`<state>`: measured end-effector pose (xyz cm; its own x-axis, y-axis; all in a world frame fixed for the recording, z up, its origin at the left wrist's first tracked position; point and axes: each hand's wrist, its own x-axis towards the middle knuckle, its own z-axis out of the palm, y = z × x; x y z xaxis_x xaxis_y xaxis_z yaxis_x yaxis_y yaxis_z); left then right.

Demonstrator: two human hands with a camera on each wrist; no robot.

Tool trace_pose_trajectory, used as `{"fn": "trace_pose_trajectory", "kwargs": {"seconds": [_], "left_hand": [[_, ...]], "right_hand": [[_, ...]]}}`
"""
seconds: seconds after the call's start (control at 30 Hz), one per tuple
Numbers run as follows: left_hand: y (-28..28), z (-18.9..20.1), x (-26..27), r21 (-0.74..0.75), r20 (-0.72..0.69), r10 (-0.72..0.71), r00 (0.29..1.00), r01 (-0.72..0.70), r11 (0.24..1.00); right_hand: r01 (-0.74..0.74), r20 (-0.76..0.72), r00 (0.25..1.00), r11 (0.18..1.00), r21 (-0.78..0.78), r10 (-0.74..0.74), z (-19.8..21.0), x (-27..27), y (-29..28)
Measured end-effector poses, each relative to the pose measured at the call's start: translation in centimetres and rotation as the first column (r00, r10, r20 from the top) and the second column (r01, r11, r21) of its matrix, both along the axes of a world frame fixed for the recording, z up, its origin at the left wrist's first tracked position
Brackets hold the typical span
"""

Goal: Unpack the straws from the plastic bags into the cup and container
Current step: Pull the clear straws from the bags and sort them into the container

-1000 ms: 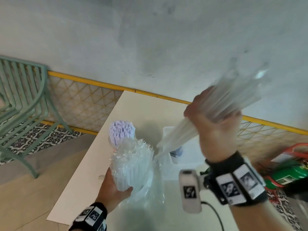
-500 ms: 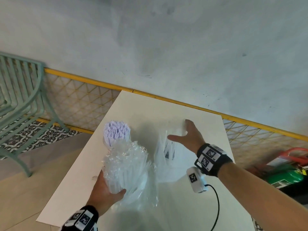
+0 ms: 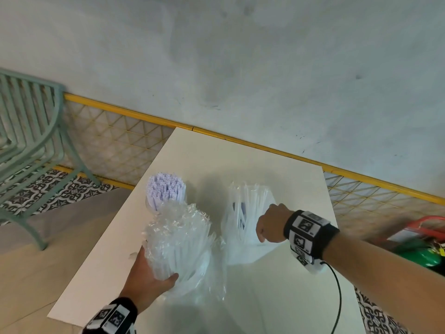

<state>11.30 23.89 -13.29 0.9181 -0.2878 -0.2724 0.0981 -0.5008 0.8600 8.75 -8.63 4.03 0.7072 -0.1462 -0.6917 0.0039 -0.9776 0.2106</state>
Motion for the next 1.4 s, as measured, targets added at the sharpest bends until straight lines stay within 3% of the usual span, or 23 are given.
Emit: {"fn": "trace_pose_trajectory", "kwargs": {"seconds": [0.2,0.37,0.57,0.67,0.77,0.83,0.87,0.93,1.03,1.23,1.4], "left_hand": [[-0.2,-0.4,0.2,0.124,-0.038,0.021,0.999,-0.016,0.992],[0.0,-2.0,0.3,0.186,-0.072,0.01,0.997,0.003,0.982],[-0.4,-1.3,0.4,0.172,-0.084,0.006,0.996,0.009,0.985],[-0.3,-1.7,0.1,0.195,-0.084,0.045,0.995,-0.027,0.98],[0.0,-2.6,0.4,0.182,-0.07,0.025,0.997,-0.012,0.983],[0.3,-2.9,0.3,0.18,-0.077,0.039,0.996,-0.024,0.983],[0.3,-2.4,0.4,0.176,-0.076,0.017,0.997,-0.003,0.984],[-0.1,-0.7,0.3,0.142,-0.058,-0.022,0.998,0.03,0.989],[-0.8,1.1,-0.3,0.083,0.004,0.039,0.999,-0.039,0.996],[-0.8,2.2,-0.5,0.052,-0.021,0.062,0.998,-0.06,0.997],[-0.6,2.4,-0.6,0.06,-0.079,0.03,0.996,-0.025,0.998]], "right_hand": [[-0.048,-0.22,0.975,0.976,-0.21,0.0,-2.3,1.9,0.2],[-0.07,-0.215,0.976,0.973,-0.22,0.022,-2.0,1.7,0.3],[-0.068,-0.145,0.988,0.997,-0.043,0.061,3.3,2.6,0.2],[-0.028,0.127,0.992,0.995,0.1,0.015,4.7,3.7,-1.6],[0.013,0.419,0.877,0.883,0.469,-0.235,4.7,3.7,-3.2],[0.011,0.423,0.837,0.782,0.623,-0.348,4.4,2.9,-3.5],[0.021,0.381,0.853,0.754,0.657,-0.356,4.1,2.3,-3.5],[0.035,0.273,0.92,0.753,0.657,-0.281,3.2,1.3,-3.3],[-0.04,0.21,0.973,0.818,0.573,-0.1,1.5,0.7,-2.9],[-0.07,0.175,0.984,0.843,0.534,-0.029,-0.3,0.9,-1.6],[-0.18,0.037,0.983,0.913,0.366,0.18,-1.5,0.8,-1.1]]}}
